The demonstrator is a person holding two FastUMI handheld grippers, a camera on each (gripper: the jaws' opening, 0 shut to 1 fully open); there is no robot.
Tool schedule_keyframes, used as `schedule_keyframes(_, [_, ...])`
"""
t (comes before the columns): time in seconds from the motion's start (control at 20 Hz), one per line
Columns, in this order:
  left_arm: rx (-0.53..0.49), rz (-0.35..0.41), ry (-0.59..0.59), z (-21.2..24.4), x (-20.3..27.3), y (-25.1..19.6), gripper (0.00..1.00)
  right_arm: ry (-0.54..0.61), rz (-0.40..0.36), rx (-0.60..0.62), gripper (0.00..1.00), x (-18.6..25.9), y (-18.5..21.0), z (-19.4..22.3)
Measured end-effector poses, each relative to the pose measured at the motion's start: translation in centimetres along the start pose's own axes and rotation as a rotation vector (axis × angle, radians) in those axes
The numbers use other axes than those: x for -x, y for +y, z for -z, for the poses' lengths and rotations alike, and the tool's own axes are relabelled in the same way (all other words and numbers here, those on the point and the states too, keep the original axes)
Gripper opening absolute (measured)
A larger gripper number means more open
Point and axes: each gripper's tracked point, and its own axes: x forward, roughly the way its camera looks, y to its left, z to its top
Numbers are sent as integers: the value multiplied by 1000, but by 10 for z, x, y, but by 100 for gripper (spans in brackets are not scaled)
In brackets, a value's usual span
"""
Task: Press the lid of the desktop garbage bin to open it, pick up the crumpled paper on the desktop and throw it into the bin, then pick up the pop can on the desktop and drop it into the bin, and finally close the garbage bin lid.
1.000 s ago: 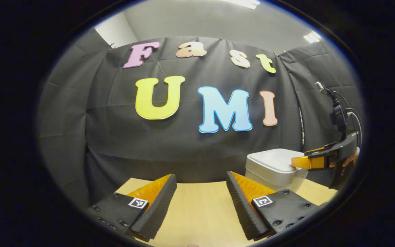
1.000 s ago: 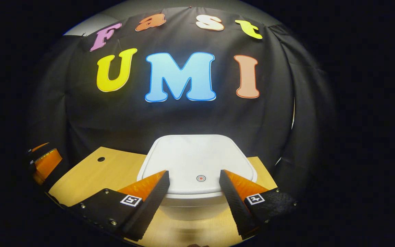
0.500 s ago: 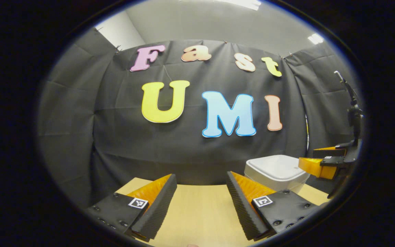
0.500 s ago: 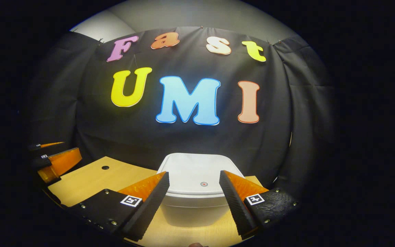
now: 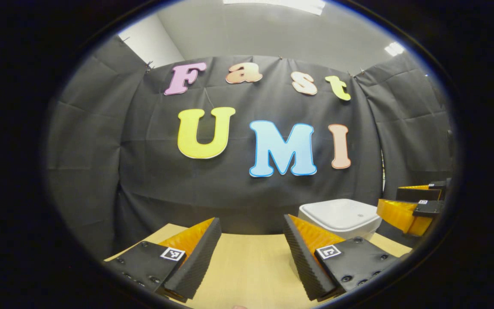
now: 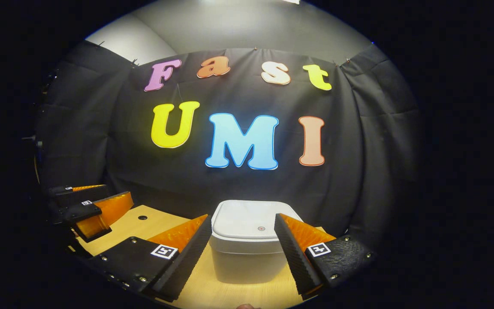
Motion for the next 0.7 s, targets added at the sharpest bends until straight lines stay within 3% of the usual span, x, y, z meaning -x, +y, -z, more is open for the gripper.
schedule_keyframes(0.35, [-25, -70, -26, 1, 22, -10, 100, -13, -62, 47, 94, 14, -11, 5])
schedule_keyframes(0.45, [-22, -72, -24, 1, 26, -14, 100, -24, -61, 56, 94, 16, -15, 3])
schedule_keyframes(0.5, [-21, -70, -26, 0, 28, -15, 95, -29, -55, 57, 94, 18, -16, 0])
schedule_keyframes(0.7, [-36, -55, -27, -5, 31, -14, 100, -62, -44, 47, 94, 24, -9, -11])
